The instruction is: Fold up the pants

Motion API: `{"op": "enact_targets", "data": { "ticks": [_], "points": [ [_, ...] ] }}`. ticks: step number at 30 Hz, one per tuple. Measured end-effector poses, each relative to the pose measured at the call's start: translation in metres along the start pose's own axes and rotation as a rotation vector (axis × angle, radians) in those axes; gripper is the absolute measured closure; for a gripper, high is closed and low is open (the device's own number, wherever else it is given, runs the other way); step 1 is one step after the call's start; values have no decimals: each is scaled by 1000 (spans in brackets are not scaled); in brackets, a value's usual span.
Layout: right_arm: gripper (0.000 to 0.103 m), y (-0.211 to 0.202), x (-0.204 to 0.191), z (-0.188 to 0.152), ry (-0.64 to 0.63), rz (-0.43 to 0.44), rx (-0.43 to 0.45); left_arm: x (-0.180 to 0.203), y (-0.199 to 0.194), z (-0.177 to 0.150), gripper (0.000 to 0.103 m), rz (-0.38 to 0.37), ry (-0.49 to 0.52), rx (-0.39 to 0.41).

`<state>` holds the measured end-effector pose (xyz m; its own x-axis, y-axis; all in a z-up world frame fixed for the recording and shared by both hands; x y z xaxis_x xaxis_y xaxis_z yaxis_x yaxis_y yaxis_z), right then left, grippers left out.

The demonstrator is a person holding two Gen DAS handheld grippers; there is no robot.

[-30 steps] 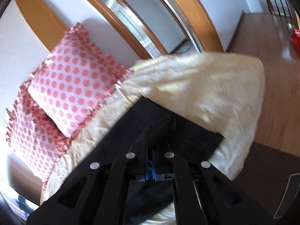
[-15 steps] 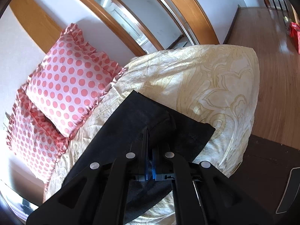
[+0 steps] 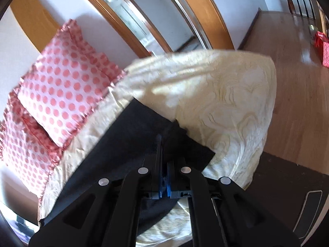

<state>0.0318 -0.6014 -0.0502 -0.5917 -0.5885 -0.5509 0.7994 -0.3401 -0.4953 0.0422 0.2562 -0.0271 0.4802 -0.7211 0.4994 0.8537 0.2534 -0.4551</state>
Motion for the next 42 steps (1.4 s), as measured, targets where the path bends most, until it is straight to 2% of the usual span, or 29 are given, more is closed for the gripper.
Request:
{"op": "enact_targets", "data": {
  "ticks": [3, 12, 16, 19, 22, 23, 24, 26, 29, 30, 31, 34, 35, 37, 39, 42],
  "points": [
    [100, -7, 0, -2, -2, -5, 11, -2, -3, 2, 93, 10, 9, 10],
    [101, -14, 7, -6, -16, -17, 21, -7, -3, 4, 94, 23, 25, 10],
    [100, -17, 6, -7, -44, -23, 33, -13, -4, 10, 94, 22, -10, 17],
    [100, -16, 5, -8, -67, -23, 41, -14, -3, 8, 94, 40, 15, 20],
    [99, -17, 5, -8, -76, -29, 45, -16, -8, 7, 86, 31, 16, 48],
    [99, -18, 4, -8, -83, -34, 46, -18, -12, 8, 75, 28, 0, 63],
    [99, -19, 4, -8, -90, -42, 49, -21, -16, 10, 57, 28, -14, 80],
    [93, -24, 4, -6, -97, -69, 69, -31, -28, 22, 44, 65, -43, 153],
    [80, -37, 2, -1, -148, -140, 142, -36, -35, 44, 42, 74, -48, 217],
    [65, -42, -3, 2, -185, -163, 184, -34, -32, 51, 39, 61, -44, 217],
    [57, -45, -9, 3, -216, -165, 210, -28, -26, 57, 38, 37, -22, 204],
    [57, -46, -41, -2, -352, -116, 244, -3, -6, 65, 35, 0, 101, 177],
    [57, -45, -51, -5, -388, -87, 243, 6, -1, 64, 29, -18, 133, 165],
    [57, -36, -72, -16, -470, -34, 220, 22, 13, 58, 26, -47, 199, 134],
    [57, -22, -82, -28, -516, -8, 161, 30, 27, 46, 26, -27, 260, 94],
    [57, -8, -79, -44, -533, -19, 82, 24, 40, 28, 27, 27, 301, 45]
  ]
}}
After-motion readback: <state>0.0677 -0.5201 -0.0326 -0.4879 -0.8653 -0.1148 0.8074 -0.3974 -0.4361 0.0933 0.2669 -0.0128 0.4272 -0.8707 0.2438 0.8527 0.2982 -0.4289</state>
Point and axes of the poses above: each gripper's, at about its wrist camera, not at the fingertips, and y roughly the way its jaws point, x to its right, z to its top, the point moved 7 cm from there along y, roughly the way its jaws point, and after that the axes turned 11 degrees about x, right-handed, at the moved point
